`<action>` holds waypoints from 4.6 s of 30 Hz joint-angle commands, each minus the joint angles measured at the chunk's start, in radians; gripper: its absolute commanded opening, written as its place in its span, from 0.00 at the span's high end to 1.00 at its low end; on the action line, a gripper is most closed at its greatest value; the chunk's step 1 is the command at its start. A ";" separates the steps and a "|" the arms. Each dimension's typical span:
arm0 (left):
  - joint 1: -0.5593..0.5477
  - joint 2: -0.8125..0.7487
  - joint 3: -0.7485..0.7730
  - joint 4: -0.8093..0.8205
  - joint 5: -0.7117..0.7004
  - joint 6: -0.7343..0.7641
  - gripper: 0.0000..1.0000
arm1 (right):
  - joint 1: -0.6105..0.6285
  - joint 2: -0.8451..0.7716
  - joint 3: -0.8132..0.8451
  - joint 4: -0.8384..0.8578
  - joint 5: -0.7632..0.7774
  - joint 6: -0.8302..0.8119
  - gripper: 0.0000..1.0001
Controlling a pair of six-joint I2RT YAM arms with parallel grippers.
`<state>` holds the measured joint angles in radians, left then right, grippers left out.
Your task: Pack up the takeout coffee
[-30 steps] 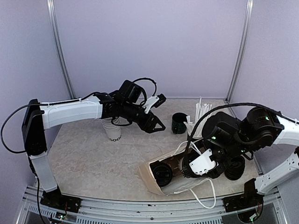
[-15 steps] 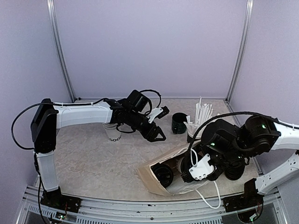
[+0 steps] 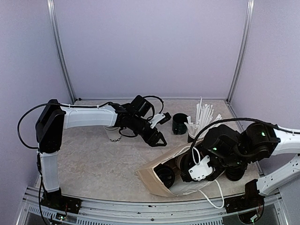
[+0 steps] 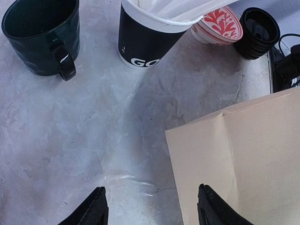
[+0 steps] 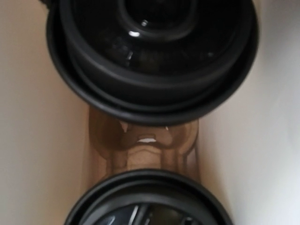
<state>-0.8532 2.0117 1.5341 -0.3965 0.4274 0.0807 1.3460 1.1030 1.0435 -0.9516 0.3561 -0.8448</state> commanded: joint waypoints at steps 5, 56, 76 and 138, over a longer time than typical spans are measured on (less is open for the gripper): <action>0.005 0.032 0.020 0.028 0.104 0.031 0.36 | -0.028 -0.021 -0.047 0.084 -0.046 -0.046 0.74; 0.013 0.122 0.037 -0.086 0.349 0.125 0.39 | -0.202 0.162 0.017 0.137 -0.135 -0.048 0.75; 0.007 0.101 0.013 -0.230 0.351 0.211 0.39 | -0.202 0.393 0.280 -0.252 -0.390 0.061 0.76; 0.154 -0.456 -0.085 -0.117 0.258 0.103 0.32 | -0.286 0.583 0.530 -0.311 -0.496 0.105 0.01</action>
<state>-0.7063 1.6279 1.4719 -0.5861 0.6064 0.1993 1.0599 1.6794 1.5368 -1.2732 -0.1345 -0.7532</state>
